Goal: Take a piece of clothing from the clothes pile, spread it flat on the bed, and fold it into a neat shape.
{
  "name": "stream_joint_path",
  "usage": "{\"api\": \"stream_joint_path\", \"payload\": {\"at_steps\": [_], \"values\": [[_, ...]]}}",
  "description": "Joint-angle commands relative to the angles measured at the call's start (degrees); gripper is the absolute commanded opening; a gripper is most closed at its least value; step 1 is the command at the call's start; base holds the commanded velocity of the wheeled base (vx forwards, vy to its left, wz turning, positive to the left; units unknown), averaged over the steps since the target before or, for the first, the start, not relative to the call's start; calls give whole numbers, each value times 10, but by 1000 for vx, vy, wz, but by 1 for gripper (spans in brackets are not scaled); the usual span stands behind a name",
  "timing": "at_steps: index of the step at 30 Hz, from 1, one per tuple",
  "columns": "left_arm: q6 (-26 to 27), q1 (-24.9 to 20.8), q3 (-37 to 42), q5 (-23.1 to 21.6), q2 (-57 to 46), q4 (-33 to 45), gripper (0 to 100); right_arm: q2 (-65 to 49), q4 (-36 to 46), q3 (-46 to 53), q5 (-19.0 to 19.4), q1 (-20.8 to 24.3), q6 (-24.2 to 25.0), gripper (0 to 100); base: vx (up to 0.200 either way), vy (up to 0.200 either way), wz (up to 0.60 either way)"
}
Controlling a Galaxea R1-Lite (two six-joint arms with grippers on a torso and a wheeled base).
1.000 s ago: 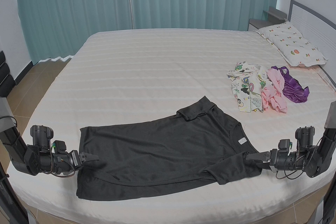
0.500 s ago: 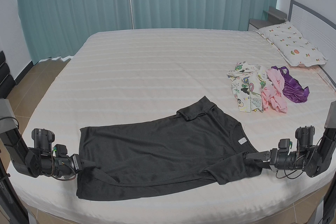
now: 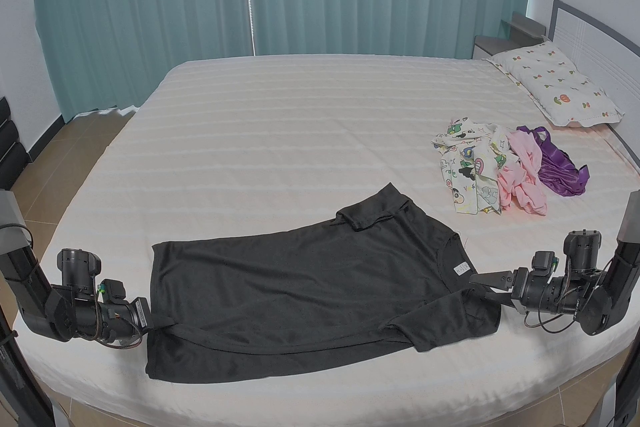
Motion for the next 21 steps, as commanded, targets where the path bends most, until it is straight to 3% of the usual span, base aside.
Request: {"api": "stream_joint_path", "payload": {"at_steps": [1, 8, 21], "values": [[-1, 0, 0, 0, -2, 0, 0, 17, -1, -11, -15, 22, -1, 100, 0, 0, 0], [-3, 0, 1, 0, -5, 0, 0, 43, -2, -38, -38, 52, -3, 100, 0, 0, 0], [-5, 0, 4, -1, -14, 0, 0, 48, -2, -42, -39, 24, -11, 100, 0, 0, 0]]}}
